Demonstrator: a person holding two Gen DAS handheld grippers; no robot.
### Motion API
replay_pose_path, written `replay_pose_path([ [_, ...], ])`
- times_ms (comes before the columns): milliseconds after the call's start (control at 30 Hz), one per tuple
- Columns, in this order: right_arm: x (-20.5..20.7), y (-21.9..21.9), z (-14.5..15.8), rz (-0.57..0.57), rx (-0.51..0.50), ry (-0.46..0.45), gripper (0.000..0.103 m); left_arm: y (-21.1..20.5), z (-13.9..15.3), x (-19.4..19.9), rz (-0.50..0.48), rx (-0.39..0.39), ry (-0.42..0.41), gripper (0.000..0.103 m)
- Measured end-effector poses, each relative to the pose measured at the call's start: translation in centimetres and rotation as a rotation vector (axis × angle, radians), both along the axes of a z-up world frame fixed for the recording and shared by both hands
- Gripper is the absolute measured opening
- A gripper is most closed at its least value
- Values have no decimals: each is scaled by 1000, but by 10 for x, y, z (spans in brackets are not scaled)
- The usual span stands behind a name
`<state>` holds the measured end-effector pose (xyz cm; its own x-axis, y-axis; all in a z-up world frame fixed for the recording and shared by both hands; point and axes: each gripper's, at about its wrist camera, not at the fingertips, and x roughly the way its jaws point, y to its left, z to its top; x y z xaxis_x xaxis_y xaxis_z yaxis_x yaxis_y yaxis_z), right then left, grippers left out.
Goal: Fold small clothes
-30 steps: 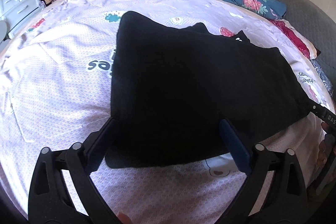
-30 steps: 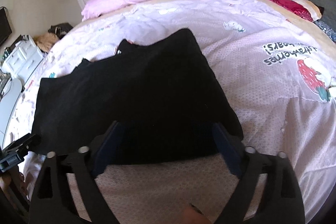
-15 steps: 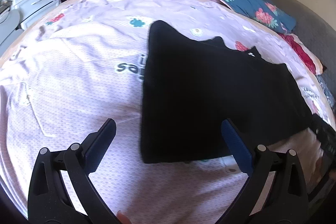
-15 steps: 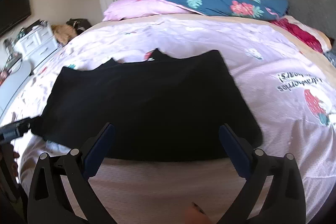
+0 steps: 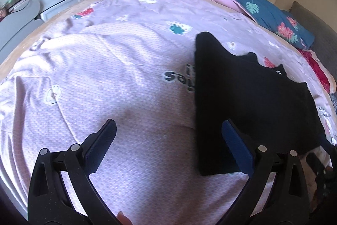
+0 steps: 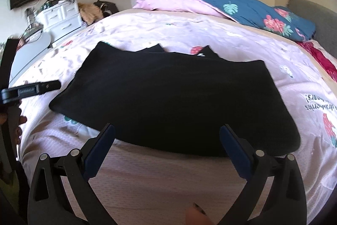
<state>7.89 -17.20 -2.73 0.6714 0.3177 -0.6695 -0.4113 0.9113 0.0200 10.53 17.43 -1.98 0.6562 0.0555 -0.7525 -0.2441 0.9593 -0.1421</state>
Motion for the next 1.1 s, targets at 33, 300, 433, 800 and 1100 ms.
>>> replay_pose_path([
  [33,-1,4,0,10,-4,-1,99,2,0,0,8,-2,-2,94],
  [300,-8,56,-5,134,-127,-65,99,10,1,6,34,19,-2,94],
  [433,-9,86,-12,211,-184,-86,99,8,5,16,37,57,-4,94],
  [800,3,143,-36,291,-303,-79,99,4,21,51,28,48,-28,94],
  [1100,33,158,-39,283,-313,-63,99,12,18,98,27,34,5,94],
])
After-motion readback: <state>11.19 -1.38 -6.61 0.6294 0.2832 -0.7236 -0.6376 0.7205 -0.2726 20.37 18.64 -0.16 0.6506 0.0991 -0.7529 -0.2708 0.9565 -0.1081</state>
